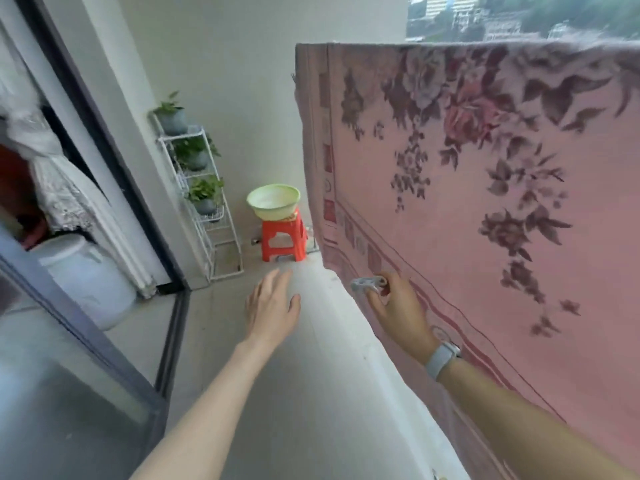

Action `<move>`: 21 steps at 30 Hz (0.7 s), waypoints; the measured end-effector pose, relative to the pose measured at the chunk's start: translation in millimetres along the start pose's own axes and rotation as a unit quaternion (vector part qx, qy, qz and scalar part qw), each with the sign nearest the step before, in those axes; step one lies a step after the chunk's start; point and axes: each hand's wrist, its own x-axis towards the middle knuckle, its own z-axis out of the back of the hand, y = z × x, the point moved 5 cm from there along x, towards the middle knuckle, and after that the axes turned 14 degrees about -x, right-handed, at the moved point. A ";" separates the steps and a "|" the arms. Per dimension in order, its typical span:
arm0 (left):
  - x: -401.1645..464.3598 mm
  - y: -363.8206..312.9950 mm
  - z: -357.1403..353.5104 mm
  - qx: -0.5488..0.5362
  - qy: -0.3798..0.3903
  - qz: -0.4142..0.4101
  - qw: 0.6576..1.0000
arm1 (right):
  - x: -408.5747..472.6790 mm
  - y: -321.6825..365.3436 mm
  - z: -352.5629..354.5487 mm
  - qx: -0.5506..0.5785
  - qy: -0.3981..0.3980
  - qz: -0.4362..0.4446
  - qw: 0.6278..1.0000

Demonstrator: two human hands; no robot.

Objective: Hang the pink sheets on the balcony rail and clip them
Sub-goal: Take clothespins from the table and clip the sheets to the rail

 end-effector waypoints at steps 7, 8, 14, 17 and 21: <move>168.3 73.4 17.2 -0.058 -0.037 0.025 0.997 | 188.4 39.0 -96.7 -0.009 0.018 0.058 0.998; 194.7 88.7 19.9 -0.062 -0.043 0.029 0.997 | 214.9 40.6 -115.8 -0.008 0.015 0.060 0.998; 374.0 173.7 34.3 -0.091 -0.044 0.012 0.995 | 387.1 46.7 -231.5 -0.002 0.009 0.044 0.999; 474.0 212.1 42.0 -0.099 -0.029 -0.009 0.995 | 474.4 55.4 -273.1 -0.027 0.007 0.016 0.999; 595.5 243.9 39.0 -0.106 -0.021 -0.035 0.993 | 572.1 62.1 -307.5 -0.057 -0.014 0.000 0.998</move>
